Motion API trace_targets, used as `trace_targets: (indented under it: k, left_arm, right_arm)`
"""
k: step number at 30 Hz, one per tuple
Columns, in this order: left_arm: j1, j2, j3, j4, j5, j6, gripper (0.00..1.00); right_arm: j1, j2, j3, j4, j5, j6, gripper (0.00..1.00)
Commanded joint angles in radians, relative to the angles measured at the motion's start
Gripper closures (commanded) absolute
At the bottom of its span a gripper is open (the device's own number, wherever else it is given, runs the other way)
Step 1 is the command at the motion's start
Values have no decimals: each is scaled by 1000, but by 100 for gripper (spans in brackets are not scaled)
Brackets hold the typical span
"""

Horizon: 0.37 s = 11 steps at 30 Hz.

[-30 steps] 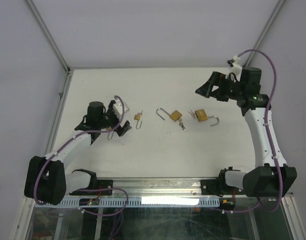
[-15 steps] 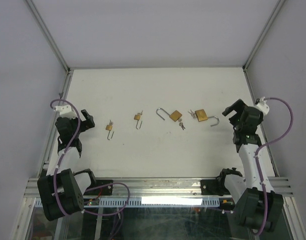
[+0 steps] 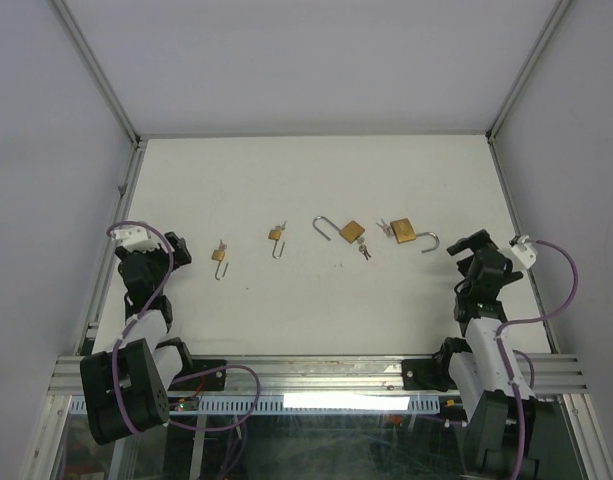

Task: Unlock with the key
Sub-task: Reset both arms

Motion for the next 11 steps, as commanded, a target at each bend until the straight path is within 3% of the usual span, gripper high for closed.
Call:
trace_targets:
  k: [1,7,11]
  left_arm:
    - [-19,-16,-2,116,105,63,1]
    - [-26,-1,9,111,120,23,1]
    - [-25,9,12,114,147,14,1]
  right_arm:
    - [-5,-9,-27,169,19,4,0]
    - [-4,-11,-51,237,-41,-20,0]
    - [-4,-9,-48,208,26,40,0]
